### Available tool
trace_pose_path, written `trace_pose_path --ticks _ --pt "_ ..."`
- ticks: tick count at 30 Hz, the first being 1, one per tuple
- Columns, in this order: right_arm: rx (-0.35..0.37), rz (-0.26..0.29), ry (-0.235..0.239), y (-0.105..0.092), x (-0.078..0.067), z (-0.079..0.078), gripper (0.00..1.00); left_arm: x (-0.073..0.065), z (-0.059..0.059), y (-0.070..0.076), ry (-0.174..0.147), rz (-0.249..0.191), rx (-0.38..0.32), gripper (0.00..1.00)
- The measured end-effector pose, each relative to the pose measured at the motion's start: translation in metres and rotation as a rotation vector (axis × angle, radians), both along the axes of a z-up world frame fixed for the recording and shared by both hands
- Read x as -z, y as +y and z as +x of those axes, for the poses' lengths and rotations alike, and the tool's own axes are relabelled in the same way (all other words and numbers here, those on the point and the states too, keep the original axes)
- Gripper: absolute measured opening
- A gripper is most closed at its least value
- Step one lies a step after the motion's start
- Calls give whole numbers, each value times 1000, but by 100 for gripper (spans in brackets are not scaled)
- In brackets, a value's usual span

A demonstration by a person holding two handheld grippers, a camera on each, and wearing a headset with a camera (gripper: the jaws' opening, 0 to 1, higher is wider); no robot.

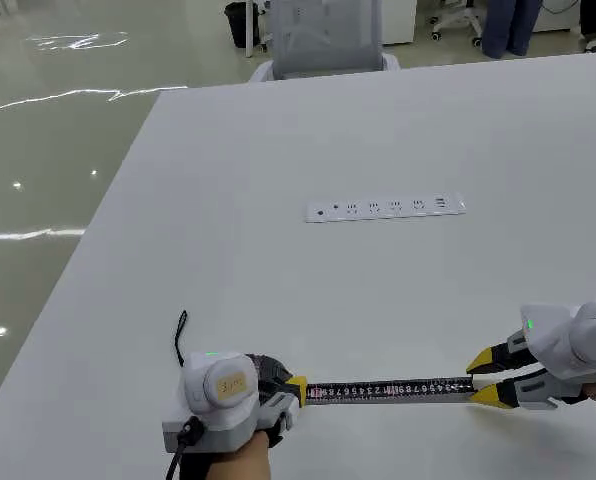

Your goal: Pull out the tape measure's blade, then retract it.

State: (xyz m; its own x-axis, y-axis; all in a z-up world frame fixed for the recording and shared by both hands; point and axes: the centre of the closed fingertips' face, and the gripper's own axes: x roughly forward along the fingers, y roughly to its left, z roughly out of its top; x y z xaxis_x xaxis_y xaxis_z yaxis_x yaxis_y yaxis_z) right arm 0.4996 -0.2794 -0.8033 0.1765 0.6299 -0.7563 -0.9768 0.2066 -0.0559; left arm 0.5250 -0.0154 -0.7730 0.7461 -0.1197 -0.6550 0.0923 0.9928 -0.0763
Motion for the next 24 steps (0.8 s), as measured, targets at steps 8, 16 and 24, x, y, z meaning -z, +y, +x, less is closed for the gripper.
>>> trace_pose_path --ticks 8,16,24 --pt "-26 -4 19 1 6 1 15 3 1 1 4 -20 -45 71" --pt "-21 -3 21 1 5 -1 14 2 1 3 -8 -63 -88 67" --pt "-21 -4 19 1 4 -2 14 4 5 3 2 -52 -120 63"
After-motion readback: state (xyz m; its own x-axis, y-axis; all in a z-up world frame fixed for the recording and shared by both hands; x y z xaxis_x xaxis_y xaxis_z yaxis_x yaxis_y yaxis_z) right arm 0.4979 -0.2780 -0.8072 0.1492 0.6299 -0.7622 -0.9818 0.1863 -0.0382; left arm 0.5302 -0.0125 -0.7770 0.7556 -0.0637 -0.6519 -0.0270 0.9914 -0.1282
